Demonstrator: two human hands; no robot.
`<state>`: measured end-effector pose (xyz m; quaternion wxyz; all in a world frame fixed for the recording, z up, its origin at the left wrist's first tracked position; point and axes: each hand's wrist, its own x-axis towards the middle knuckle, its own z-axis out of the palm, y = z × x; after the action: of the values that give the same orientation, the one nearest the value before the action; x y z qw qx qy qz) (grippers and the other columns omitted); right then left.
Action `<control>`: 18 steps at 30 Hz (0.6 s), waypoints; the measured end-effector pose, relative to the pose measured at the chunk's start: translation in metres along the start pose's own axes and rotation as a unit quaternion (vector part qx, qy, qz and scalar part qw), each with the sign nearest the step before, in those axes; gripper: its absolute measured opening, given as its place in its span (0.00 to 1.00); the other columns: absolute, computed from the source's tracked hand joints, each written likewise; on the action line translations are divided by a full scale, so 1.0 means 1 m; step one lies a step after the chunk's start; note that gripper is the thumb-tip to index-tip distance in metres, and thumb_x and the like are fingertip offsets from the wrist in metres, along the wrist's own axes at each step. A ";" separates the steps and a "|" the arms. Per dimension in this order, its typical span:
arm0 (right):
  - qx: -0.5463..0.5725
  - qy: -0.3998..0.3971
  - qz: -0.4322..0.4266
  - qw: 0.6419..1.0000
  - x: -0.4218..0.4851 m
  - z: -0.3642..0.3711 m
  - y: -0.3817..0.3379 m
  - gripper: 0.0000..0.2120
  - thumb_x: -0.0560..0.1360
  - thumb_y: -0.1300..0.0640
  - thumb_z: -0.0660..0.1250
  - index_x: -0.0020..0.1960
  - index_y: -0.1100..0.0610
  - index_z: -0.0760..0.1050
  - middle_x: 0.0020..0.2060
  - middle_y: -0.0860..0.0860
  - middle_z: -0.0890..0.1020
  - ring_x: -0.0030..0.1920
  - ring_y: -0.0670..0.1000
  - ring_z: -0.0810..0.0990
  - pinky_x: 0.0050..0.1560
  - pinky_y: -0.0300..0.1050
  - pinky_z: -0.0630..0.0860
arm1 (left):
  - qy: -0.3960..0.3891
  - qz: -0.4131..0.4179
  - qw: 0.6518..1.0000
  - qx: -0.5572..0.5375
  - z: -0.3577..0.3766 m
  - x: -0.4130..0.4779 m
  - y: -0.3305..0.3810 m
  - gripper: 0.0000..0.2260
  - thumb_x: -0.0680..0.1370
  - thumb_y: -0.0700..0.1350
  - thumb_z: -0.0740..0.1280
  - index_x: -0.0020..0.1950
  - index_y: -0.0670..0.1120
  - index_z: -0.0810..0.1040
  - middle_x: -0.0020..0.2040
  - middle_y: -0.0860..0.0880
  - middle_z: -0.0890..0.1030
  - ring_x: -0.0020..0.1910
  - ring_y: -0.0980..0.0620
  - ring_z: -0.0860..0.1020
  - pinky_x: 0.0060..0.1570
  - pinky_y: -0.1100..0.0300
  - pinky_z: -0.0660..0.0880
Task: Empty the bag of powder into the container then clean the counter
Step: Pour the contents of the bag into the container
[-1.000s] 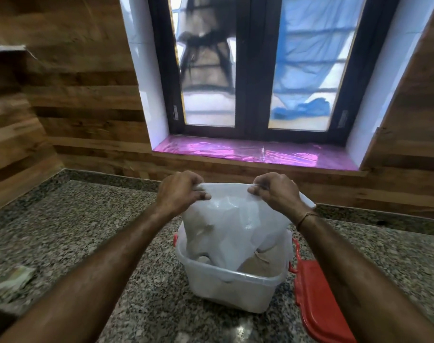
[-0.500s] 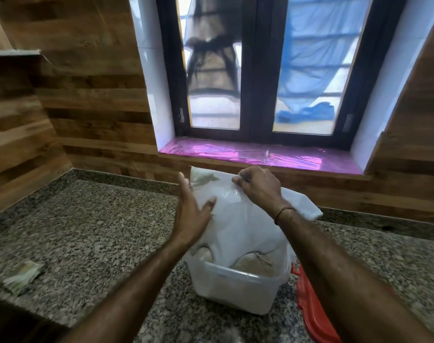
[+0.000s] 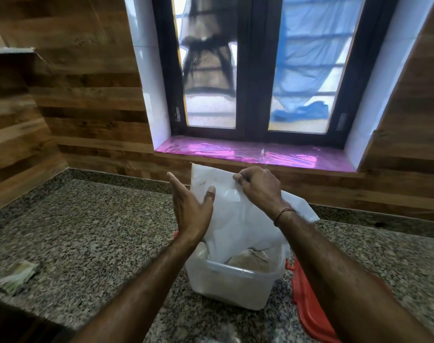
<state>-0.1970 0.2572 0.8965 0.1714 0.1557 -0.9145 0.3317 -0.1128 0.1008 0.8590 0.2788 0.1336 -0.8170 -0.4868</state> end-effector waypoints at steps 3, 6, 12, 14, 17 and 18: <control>0.006 -0.018 -0.009 1.000 -0.001 0.003 -0.004 0.14 0.81 0.46 0.66 0.53 0.53 0.87 0.46 0.48 0.87 0.43 0.46 0.79 0.48 0.44 0.77 | -0.078 0.024 0.996 0.021 0.007 -0.002 0.006 0.49 0.80 0.58 0.68 0.83 0.48 0.33 0.85 0.47 0.42 0.84 0.46 0.47 0.81 0.46 0.53; 0.006 -0.067 -0.023 0.997 -0.002 0.000 0.002 0.14 0.81 0.45 0.65 0.53 0.52 0.86 0.43 0.44 0.82 0.42 0.44 0.78 0.44 0.41 0.72 | -0.087 -0.014 0.996 0.006 0.005 0.006 0.007 0.47 0.81 0.60 0.66 0.82 0.49 0.32 0.85 0.46 0.41 0.84 0.44 0.47 0.80 0.43 0.56; -0.002 -0.026 -0.041 0.999 -0.001 -0.004 -0.003 0.14 0.82 0.46 0.65 0.50 0.53 0.86 0.42 0.47 0.85 0.41 0.47 0.79 0.45 0.43 0.76 | -0.164 -0.039 0.981 -0.097 -0.001 0.011 -0.001 0.35 0.81 0.66 0.61 0.82 0.54 0.51 0.81 0.44 0.63 0.74 0.47 0.71 0.68 0.47 0.74; -0.025 -0.045 -0.048 0.998 0.000 -0.003 -0.003 0.15 0.82 0.45 0.64 0.50 0.52 0.86 0.42 0.47 0.85 0.41 0.48 0.80 0.45 0.44 0.77 | -0.199 -0.065 0.967 -0.147 0.001 0.007 -0.003 0.34 0.80 0.67 0.61 0.80 0.53 0.55 0.76 0.49 0.70 0.65 0.50 0.77 0.57 0.50 0.81; -0.056 -0.014 -0.043 0.997 0.004 -0.014 -0.001 0.16 0.81 0.43 0.64 0.49 0.52 0.86 0.40 0.48 0.84 0.39 0.48 0.79 0.44 0.42 0.73 | -0.129 -0.085 0.973 -0.172 -0.011 0.014 -0.009 0.35 0.81 0.64 0.61 0.82 0.56 0.49 0.78 0.51 0.65 0.72 0.47 0.72 0.66 0.42 0.76; -0.068 -0.011 -0.042 0.997 0.007 -0.017 -0.001 0.17 0.81 0.42 0.64 0.50 0.52 0.86 0.39 0.49 0.84 0.39 0.49 0.79 0.44 0.43 0.73 | -0.133 -0.092 0.971 -0.175 -0.015 0.018 -0.016 0.34 0.81 0.62 0.63 0.82 0.53 0.54 0.77 0.49 0.69 0.71 0.46 0.74 0.66 0.42 0.76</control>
<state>-0.1994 0.2666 0.9122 0.1853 0.1856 -0.9295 0.2594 -0.1191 0.0732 0.8566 0.1408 0.0911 -0.7333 -0.6589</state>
